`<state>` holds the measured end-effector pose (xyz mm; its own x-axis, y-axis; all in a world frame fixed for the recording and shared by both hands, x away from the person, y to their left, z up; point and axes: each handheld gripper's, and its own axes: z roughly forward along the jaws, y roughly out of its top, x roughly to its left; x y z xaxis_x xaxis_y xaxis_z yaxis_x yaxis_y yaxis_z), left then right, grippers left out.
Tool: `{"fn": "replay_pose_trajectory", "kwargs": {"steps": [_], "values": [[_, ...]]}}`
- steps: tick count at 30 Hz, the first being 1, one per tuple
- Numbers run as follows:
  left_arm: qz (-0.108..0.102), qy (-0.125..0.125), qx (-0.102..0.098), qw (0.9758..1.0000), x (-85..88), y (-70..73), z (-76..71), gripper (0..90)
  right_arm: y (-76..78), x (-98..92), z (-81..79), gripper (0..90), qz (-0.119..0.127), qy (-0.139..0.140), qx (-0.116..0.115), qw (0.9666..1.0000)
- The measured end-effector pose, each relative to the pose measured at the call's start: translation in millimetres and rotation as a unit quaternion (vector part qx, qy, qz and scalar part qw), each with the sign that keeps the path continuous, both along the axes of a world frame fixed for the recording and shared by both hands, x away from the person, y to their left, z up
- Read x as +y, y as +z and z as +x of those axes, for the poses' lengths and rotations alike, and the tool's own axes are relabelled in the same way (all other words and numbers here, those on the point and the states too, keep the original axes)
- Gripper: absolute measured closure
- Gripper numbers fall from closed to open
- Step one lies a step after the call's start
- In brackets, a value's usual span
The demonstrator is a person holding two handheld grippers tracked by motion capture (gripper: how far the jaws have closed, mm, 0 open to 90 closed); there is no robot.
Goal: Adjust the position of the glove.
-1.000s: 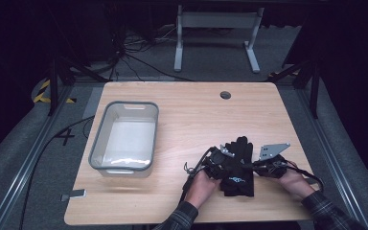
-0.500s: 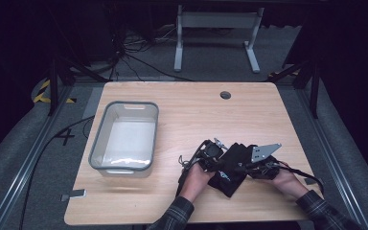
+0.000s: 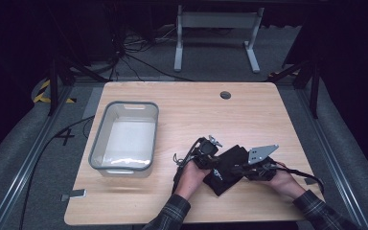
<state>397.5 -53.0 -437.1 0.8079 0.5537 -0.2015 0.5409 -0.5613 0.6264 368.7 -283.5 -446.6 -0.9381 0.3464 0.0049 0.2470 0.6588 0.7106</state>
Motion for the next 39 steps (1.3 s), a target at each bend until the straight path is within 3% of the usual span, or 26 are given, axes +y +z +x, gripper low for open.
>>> {"fn": "replay_pose_trajectory", "kwargs": {"steps": [4, 7, 14, 20, 26, 32, 39], "values": [[-0.001, -0.001, -0.011, 0.9999, 3.0, 7.6, -2.0, 76.5, 5.2, -12.6, -3.4, 73.3, 0.006, -0.025, -0.005, 0.9997], [-0.006, 0.001, -0.022, 0.9997, 7.1, 13.6, -3.0, 65.0, 9.4, -31.0, -7.7, 63.9, 0.018, -0.050, -0.012, 0.9985], [0.000, -0.016, -0.016, 0.9997, 5.3, 15.4, -1.9, 41.5, 9.6, -69.2, -13.8, 40.5, 0.012, -0.120, -0.023, 0.9924], [0.011, -0.032, -0.026, 0.9991, -6.5, 13.7, -5.8, 24.3, -1.3, -96.6, -18.2, 31.0, 0.006, -0.164, -0.013, 0.9863], [0.022, -0.055, -0.029, 0.9979, -21.0, 9.9, -7.2, 16.5, -8.4, -106.9, -17.1, 25.5, -0.006, -0.181, -0.012, 0.9834], [0.025, -0.062, -0.030, 0.9973, -33.4, 5.9, -8.2, 14.0, -12.9, -110.1, -14.5, 20.8, -0.015, -0.190, -0.009, 0.9816], [0.067, -0.070, -0.046, 0.9942, -46.4, -5.3, -9.6, 11.0, -18.4, -114.3, -16.4, 14.8, -0.005, -0.197, -0.014, 0.9802]]}}
